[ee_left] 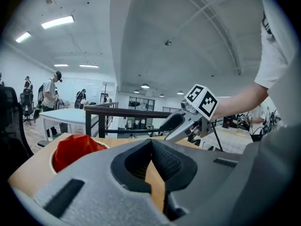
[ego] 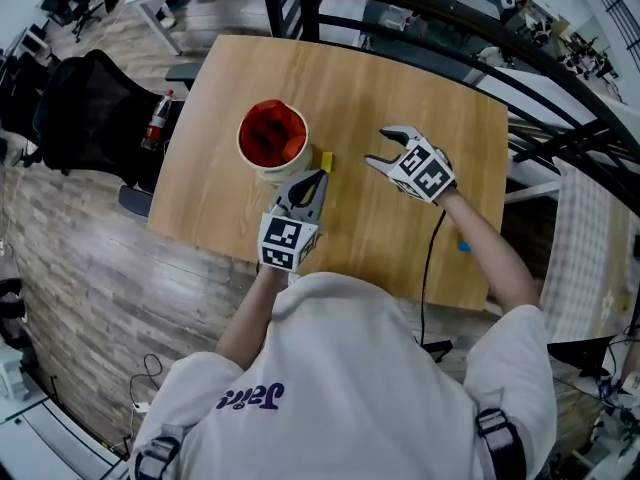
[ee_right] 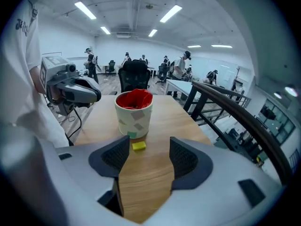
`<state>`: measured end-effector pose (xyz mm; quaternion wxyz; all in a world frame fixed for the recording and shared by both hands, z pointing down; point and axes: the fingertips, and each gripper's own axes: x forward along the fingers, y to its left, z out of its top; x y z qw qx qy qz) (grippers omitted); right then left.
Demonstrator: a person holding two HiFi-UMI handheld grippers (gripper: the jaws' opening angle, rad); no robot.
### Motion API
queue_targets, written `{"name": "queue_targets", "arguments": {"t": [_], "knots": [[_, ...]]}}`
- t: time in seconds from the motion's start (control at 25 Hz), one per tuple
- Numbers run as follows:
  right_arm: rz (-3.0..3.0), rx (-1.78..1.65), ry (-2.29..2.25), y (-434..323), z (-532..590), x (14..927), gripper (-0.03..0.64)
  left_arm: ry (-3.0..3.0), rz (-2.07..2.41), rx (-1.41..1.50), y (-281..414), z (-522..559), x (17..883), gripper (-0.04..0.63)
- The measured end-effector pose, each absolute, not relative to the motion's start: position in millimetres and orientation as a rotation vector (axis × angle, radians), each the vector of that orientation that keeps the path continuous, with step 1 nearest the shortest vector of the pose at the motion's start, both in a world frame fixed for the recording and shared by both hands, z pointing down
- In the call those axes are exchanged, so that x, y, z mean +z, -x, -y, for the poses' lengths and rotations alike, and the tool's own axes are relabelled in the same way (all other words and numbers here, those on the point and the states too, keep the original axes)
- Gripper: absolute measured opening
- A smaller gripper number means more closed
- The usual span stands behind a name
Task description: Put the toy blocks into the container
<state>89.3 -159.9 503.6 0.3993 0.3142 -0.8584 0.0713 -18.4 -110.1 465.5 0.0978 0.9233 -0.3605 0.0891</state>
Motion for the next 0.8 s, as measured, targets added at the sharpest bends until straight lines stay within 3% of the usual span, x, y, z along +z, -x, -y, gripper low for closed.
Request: {"name": "queue_targets", "arguments": {"t": [0.4,0.8], "knots": [[2.188,0.441,-1.029,-140,125,558,0.259,-2.715,1.063,0.334,-5,109,484,0.008],[2.183,0.846,-1.245,-100,113,634,0.259,-2.630,1.159,0.370,9,112,503,0.008]]}}
